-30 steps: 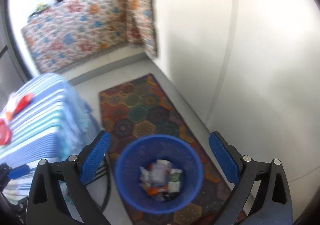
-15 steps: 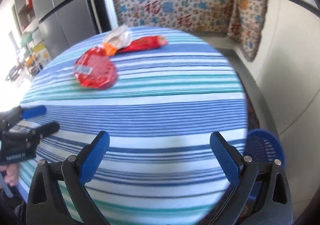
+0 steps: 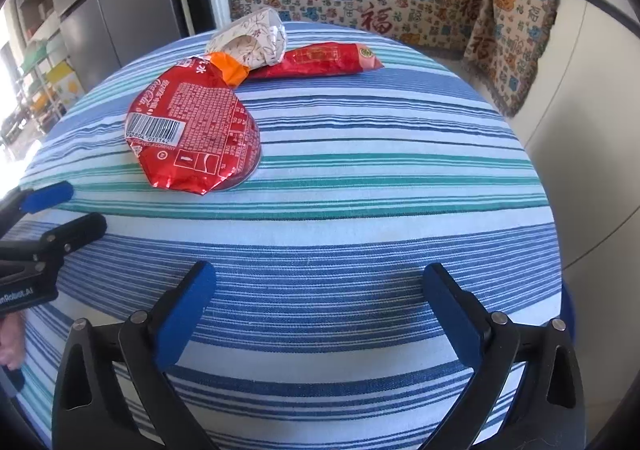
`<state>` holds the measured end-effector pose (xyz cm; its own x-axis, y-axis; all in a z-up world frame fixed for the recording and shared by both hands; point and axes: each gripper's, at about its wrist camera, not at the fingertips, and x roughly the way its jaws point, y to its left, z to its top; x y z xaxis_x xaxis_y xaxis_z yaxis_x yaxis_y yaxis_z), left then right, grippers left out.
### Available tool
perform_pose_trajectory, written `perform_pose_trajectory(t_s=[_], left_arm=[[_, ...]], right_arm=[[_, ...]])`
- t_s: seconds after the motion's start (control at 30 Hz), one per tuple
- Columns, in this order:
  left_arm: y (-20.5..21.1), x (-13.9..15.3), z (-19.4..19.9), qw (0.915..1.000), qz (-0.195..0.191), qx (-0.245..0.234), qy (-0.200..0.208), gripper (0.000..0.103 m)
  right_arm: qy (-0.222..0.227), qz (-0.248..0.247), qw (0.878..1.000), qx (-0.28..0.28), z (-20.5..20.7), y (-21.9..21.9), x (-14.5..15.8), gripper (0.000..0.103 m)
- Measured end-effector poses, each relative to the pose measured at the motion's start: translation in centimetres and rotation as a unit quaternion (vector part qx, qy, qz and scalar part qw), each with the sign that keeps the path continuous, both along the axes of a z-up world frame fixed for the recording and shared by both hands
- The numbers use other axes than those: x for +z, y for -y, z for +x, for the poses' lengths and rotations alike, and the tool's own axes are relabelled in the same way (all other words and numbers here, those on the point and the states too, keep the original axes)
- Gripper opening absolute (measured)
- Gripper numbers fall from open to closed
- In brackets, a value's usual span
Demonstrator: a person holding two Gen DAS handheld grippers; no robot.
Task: Collect trash
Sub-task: 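Swing both tools back over the table toward the remaining trash, then grasp the white-and-orange wrapper with the left gripper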
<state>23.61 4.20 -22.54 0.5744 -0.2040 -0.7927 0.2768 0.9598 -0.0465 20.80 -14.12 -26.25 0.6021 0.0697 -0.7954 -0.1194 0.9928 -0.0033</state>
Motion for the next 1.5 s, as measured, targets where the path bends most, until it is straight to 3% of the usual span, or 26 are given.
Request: perform_pose_trajectory(t_s=[0.13,0.27,0.47,0.5,0.53,0.57,0.73,0.93,1.17,1.2,1.27,1.3,1.5], left_arm=[[0.6,0.2,1.1,0.9983,-0.040,-0.042,-0.003,0.079],[1.4,0.9,3.1,0.9973,-0.043,-0.057,0.019,0.076],[2.9,0.4,6.7,0.9948,-0.063,-0.080,0.000,0.059],[3.2,0.4,7.1,0.9939,-0.069,-0.087,-0.004,0.051],[3.3,0.4,7.2,0.9932,-0.072,-0.091,-0.004,0.035],[3.4,0.5,7.3,0.9927,-0.073,-0.096,-0.004,0.027],[2.7,0.8,6.6,0.9943,-0.072,-0.079,-0.003,0.025],[-3.1,2.2,2.6,0.9967,-0.073,-0.034,0.001,0.025],[-8.1,1.7,-1.8,0.9978,-0.065,0.000,-0.012,0.029],[-8.3,1.5,-2.1,0.9977,-0.066,0.001,-0.014,0.032],[-8.2,1.1,-2.3,0.9979,-0.062,0.007,-0.016,0.054],[-8.1,0.9,-2.3,0.9981,-0.059,0.013,-0.014,0.071],[-7.0,0.2,-0.8,0.9988,-0.042,0.020,-0.014,0.075]], right_arm=[[0.000,-0.004,1.000,-0.001,0.1,-0.4,-0.1,0.103],[0.000,-0.004,1.000,-0.001,0.3,-0.5,-0.1,0.103],[0.000,-0.004,1.000,-0.001,0.2,-0.4,-0.1,0.103],[0.000,-0.004,1.000,-0.001,0.2,-0.4,-0.1,0.103],[0.000,-0.004,1.000,-0.001,0.2,-0.4,-0.1,0.103],[0.000,-0.004,1.000,-0.001,0.2,-0.4,-0.1,0.102],[0.000,-0.004,1.000,-0.001,0.2,-0.3,-0.1,0.103],[0.000,-0.004,1.000,-0.001,0.2,-0.3,-0.1,0.103],[0.000,-0.004,1.000,0.000,0.2,-0.2,-0.1,0.103],[0.000,-0.004,1.000,0.000,0.2,-0.2,-0.1,0.103],[0.000,-0.004,1.000,0.000,0.2,-0.2,-0.1,0.103],[0.000,-0.004,1.000,0.000,0.2,-0.2,-0.1,0.103],[0.000,-0.003,1.000,0.000,0.2,-0.2,-0.1,0.103]])
